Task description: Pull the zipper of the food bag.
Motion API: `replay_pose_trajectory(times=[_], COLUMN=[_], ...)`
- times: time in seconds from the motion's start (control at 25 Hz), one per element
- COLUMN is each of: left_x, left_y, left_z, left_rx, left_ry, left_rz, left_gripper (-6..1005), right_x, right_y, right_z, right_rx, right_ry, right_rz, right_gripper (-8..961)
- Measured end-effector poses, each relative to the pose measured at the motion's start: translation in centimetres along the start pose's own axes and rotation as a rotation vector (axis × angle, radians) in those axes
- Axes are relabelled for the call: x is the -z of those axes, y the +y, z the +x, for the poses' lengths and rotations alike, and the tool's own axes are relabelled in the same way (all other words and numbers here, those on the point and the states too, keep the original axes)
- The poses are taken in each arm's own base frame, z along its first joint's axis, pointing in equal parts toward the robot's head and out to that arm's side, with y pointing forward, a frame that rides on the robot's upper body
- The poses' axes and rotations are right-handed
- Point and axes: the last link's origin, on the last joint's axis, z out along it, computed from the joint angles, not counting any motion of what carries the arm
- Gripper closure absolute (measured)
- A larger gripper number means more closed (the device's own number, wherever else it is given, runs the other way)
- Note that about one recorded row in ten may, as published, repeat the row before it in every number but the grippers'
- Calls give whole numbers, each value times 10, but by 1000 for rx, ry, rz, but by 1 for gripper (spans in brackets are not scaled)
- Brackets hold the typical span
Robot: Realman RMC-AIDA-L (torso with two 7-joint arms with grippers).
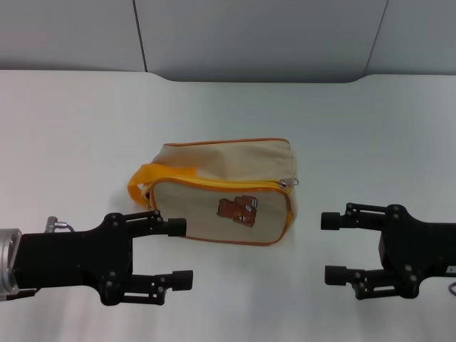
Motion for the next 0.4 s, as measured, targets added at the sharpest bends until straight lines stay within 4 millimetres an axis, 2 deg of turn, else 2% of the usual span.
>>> replay_pose_trajectory(times=[0.4], left_x=[1], left_y=[4], left_z=[-2], left_rx=[1], left_ry=[4], left_rz=[-12], left_gripper=[172], right_x=[-4], right_y=[5], right_z=[4], right_rx=[3], right_ry=[-5], right_rz=[-17], right_gripper=[164])
